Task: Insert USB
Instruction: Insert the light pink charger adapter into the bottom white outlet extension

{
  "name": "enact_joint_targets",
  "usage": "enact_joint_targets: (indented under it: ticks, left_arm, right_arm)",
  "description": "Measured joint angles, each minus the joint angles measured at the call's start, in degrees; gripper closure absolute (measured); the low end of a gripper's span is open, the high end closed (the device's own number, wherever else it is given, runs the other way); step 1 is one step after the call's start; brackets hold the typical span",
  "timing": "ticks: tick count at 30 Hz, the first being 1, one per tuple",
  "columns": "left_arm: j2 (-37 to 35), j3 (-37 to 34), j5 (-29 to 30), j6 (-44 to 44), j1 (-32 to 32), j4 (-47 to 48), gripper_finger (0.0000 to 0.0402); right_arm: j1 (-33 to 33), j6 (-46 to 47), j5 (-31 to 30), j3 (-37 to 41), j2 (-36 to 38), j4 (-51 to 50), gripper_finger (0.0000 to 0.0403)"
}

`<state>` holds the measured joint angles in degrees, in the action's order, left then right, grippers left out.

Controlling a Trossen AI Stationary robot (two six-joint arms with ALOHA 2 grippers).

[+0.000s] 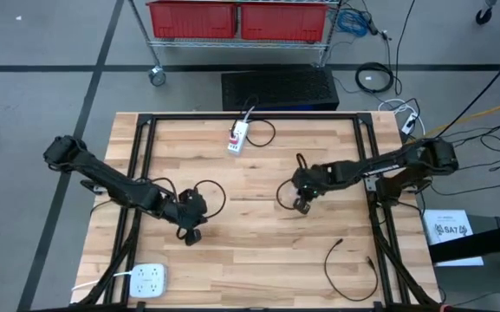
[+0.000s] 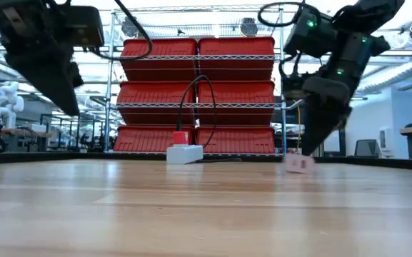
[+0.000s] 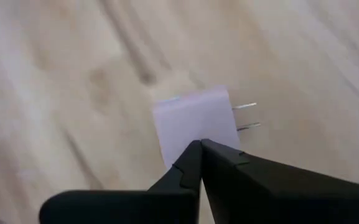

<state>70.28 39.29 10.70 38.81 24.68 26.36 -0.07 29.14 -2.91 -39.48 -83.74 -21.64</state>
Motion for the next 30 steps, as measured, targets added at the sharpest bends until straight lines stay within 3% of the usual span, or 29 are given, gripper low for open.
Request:
enact_joint_targets:
  ticks: [6, 13, 23, 30]
  left_arm:
    - [-0.02, 7.68, -2.9, 0.17, 2.86, 9.91, 0.0401]
    - [0.13, 9.68, -9.56, 6.28, 8.31, 10.78, 0.0401]
    - [4.57, 9.68, -11.61, 16.24, 20.55, 10.68, 0.0401]
    - [11.33, 12.78, -17.85, 19.95, 27.33, 11.33, 0.0401]
  right_arm:
    - [2.79, -5.17, -0.43, -2.96, 1.01, 2.72, 0.0403]
    - [3.36, -5.02, -0.78, -6.08, 4.8, 3.36, 0.0403]
    - [9.6, -4.04, 1.79, -5.86, -4.83, 14.39, 0.0403]
    - [16.17, 1.83, -3.54, -6.54, -5.31, 16.67, 0.0403]
